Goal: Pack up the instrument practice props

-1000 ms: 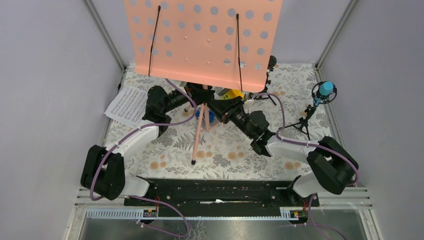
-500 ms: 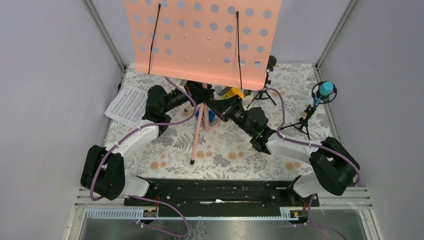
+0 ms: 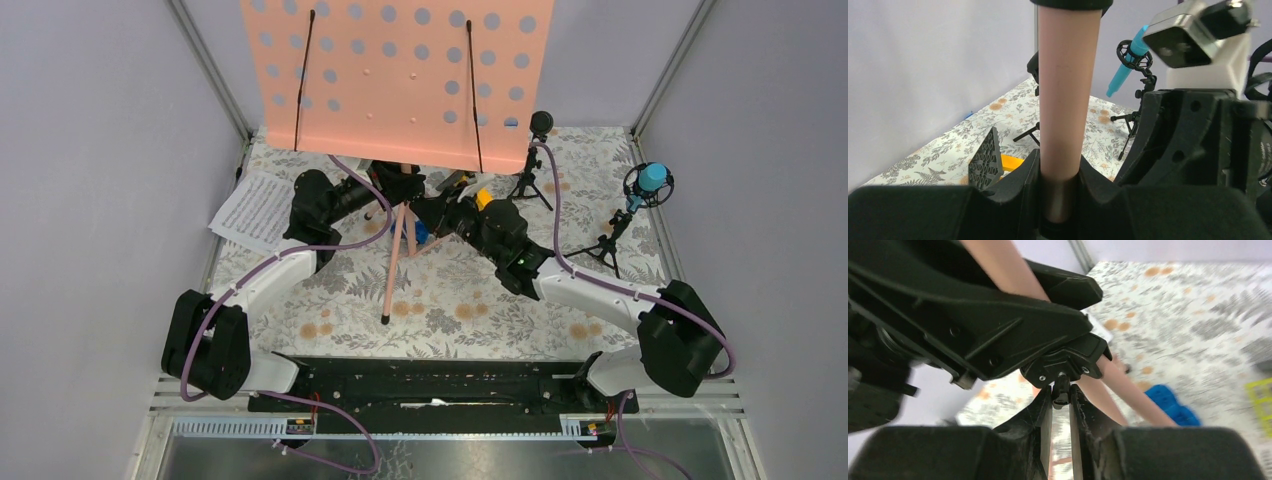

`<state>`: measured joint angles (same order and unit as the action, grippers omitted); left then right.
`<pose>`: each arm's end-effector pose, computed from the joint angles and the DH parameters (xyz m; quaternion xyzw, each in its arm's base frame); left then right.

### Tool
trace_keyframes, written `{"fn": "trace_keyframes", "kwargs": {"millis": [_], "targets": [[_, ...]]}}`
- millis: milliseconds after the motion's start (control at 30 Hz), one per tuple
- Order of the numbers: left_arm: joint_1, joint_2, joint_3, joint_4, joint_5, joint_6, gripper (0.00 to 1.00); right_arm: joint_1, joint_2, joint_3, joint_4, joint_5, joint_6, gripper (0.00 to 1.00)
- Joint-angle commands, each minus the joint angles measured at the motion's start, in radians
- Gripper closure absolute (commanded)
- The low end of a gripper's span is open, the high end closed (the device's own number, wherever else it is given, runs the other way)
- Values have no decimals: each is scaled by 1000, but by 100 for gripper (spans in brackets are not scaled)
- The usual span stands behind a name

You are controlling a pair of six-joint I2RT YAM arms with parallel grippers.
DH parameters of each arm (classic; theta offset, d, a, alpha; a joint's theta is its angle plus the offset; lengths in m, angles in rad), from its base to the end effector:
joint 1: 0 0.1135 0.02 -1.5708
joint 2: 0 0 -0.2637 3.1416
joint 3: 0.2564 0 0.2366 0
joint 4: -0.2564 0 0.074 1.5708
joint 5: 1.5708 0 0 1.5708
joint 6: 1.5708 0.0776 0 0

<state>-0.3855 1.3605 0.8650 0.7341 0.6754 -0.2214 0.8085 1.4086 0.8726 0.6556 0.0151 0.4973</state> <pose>0.2834 -0.1674 0.3472 0.3074 0.5597 -0.4170 0.6468 0.2462 0.2562 0.3265 -0.0972 0.6564 0.4505 0.5973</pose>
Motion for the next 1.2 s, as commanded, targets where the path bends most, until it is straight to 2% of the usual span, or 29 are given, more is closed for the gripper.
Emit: {"fn": "trace_keyframes", "kwargs": {"millis": [0,233,367,533,600,767,833,900,1033,1167], "targets": [[11,19,-5,-148,-21,-68,100,40,7,11,-119,147,-429,100],[12,21,-3,-137,-13,-79,100,187,31,-21,-88,299,-1037,99],[11,28,0,-134,-5,-88,100,253,68,-12,-84,456,-1254,99],[11,19,-5,-137,-8,-84,100,294,105,-43,60,629,-1485,98],[11,18,-5,-136,-8,-84,100,306,133,-66,171,697,-1602,82],[11,22,-1,-139,-6,-87,100,329,267,-103,569,861,-1974,70],[12,21,0,-141,-5,-87,100,334,296,-81,652,915,-2020,67],[11,18,-1,-144,-5,-86,100,350,298,-76,699,945,-2022,58],[12,15,-3,-145,-9,-84,100,385,259,-91,710,991,-1952,41],[15,19,0,-148,-9,-84,100,421,203,-136,704,1049,-1837,34]]}}
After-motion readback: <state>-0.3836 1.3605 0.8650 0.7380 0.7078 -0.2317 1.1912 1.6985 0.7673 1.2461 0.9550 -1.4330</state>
